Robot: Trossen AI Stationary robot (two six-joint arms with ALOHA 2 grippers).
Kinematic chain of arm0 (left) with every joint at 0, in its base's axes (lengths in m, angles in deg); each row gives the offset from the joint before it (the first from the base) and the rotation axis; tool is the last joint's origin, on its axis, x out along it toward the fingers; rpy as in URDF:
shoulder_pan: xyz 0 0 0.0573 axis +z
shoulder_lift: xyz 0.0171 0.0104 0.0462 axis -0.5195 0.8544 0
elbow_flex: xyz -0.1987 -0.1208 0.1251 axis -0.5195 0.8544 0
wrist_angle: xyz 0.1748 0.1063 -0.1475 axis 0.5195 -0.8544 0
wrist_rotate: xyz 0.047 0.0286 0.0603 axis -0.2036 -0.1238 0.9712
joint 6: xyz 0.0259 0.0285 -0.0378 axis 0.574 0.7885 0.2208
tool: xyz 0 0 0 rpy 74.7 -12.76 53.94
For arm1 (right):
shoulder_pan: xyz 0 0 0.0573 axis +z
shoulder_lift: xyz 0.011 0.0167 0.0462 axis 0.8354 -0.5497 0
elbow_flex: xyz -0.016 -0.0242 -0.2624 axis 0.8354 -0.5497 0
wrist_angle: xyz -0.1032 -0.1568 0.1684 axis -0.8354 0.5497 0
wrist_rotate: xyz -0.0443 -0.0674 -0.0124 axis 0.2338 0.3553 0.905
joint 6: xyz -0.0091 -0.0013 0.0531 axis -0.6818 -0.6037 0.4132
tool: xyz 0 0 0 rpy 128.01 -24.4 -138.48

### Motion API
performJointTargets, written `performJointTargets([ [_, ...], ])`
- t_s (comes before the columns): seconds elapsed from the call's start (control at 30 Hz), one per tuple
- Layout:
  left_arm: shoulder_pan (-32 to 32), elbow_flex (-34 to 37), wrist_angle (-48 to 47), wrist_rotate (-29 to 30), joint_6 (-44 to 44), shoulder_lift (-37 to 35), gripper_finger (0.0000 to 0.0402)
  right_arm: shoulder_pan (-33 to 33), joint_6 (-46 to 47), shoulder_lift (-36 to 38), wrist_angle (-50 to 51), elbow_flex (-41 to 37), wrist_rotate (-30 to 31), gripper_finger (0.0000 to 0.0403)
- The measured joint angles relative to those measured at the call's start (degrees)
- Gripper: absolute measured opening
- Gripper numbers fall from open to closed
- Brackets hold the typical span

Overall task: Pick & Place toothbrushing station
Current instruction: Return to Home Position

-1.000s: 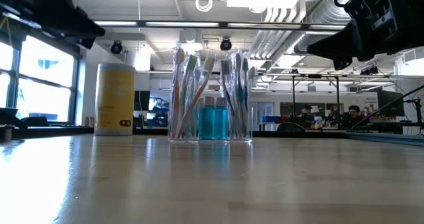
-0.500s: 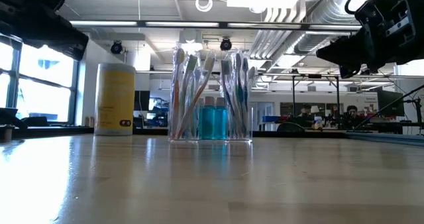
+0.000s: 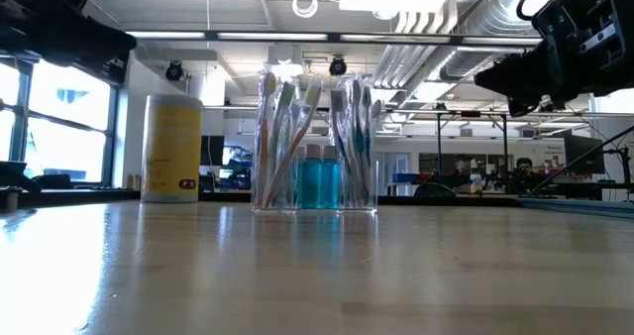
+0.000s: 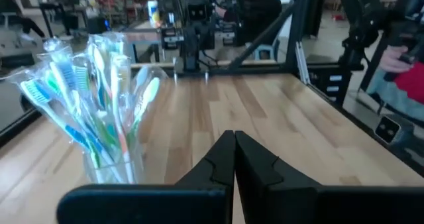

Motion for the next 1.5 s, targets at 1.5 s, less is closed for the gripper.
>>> performJointTargets([
  [1.5, 0.00, 8.48, 12.35, 0.72, 0.00, 0.24, 0.0001, -0.51, -3.79, 26.65, 30.82, -0.11, 4.93, 0.0003],
])
